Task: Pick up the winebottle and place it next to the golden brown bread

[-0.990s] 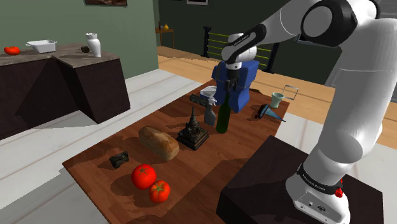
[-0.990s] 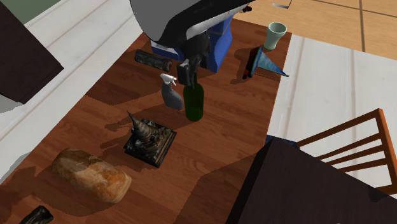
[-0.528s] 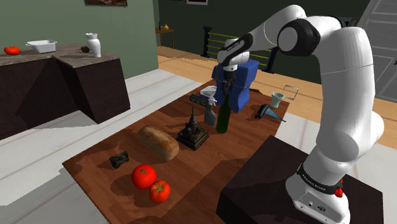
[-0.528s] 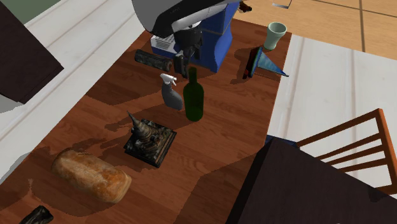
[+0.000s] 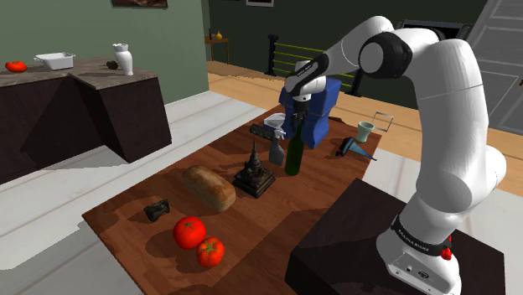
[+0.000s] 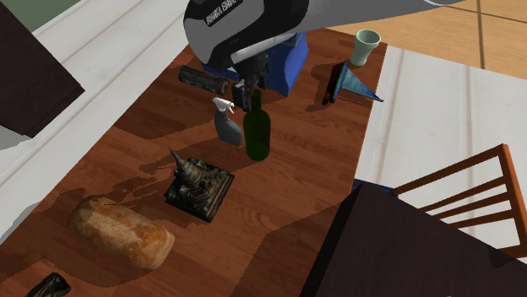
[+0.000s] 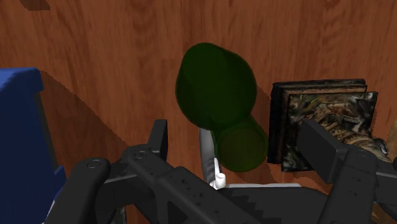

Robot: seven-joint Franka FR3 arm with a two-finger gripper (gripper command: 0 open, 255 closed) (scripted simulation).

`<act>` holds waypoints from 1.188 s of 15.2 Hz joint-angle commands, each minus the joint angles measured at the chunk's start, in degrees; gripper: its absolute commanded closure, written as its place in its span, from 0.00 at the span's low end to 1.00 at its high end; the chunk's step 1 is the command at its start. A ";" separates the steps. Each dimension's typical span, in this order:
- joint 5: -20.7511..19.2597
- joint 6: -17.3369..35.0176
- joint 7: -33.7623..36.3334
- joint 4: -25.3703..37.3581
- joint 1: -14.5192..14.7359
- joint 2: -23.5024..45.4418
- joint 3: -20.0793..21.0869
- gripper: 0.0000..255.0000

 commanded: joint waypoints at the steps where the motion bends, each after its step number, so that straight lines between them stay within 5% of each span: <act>1: 0.07 0.41 -0.07 -0.04 -0.07 0.34 0.03 0.00; 7: 0.06 0.40 -0.07 -0.03 -0.07 0.34 0.03 0.00; 8: 0.06 0.40 -0.07 -0.03 -0.07 0.34 0.03 1.00; 18: -0.02 -0.14 -0.04 0.05 -0.03 -0.12 -0.03 1.00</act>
